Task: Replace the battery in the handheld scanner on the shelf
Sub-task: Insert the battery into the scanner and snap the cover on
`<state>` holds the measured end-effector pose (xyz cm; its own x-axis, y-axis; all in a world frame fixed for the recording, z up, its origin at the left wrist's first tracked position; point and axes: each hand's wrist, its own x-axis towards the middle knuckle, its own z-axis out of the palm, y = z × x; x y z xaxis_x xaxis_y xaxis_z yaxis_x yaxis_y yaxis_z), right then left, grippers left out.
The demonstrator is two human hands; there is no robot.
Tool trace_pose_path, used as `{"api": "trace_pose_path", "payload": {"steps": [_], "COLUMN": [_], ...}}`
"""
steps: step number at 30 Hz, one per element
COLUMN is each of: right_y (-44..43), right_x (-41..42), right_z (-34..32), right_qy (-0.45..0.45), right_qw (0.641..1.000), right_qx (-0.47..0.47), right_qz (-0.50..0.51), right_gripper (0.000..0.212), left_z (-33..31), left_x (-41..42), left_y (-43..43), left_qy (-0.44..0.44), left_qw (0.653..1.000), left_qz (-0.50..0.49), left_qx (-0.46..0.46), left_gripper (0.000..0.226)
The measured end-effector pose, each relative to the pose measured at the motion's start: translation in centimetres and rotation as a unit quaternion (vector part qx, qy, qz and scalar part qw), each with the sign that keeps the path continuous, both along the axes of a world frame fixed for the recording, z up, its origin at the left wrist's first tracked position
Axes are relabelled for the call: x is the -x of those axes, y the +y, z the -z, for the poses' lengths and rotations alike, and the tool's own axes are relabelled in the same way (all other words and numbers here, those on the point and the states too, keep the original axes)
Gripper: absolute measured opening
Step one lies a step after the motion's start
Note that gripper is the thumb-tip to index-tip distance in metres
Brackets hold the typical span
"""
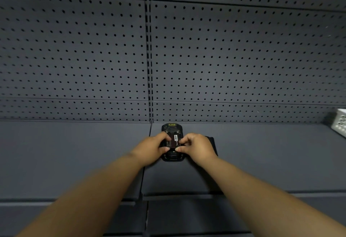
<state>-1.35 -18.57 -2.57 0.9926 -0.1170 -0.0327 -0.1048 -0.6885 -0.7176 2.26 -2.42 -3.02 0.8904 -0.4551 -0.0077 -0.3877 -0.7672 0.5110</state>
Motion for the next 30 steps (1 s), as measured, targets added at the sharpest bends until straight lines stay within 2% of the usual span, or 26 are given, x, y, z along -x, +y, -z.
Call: {"api": "trace_pose_path", "payload": {"steps": [8, 14, 19, 22, 26, 30], "right_y": [0.0, -0.1, 0.0, -0.1, -1.0, -1.2], "right_x": [-0.3, -0.4, 0.1, 0.6, 0.9, 0.7], "right_z": [0.1, 0.1, -0.1, -0.2, -0.3, -0.5], "right_qy": [0.01, 0.017, 0.012, -0.004, 0.008, 0.022], "right_qw": [1.0, 1.0, 0.998, 0.995, 0.982, 0.974], "right_qx": [-0.012, 0.004, 0.061, 0.084, 0.138, 0.164], "right_qz": [0.017, 0.006, -0.034, -0.061, -0.128, -0.153], "right_gripper": [0.031, 0.028, 0.026, 0.037, 0.046, 0.049], "left_z": [0.5, 0.3, 0.2, 0.3, 0.6, 0.9], "left_x": [-0.3, -0.3, 0.0, 0.0, -0.3, -0.7], "left_y": [0.0, 0.0, 0.2, 0.5, 1.2, 1.2], "left_qy": [-0.002, 0.0, 0.007, 0.028, 0.055, 0.059], "left_qw": [0.999, 0.999, 1.0, 0.999, 0.997, 0.997], "left_qz": [-0.01, -0.002, 0.009, 0.028, 0.05, 0.046], "left_qx": [0.046, 0.038, 0.016, 0.011, 0.01, 0.022], "left_gripper": [0.02, 0.018, 0.023, 0.027, 0.051, 0.051]}}
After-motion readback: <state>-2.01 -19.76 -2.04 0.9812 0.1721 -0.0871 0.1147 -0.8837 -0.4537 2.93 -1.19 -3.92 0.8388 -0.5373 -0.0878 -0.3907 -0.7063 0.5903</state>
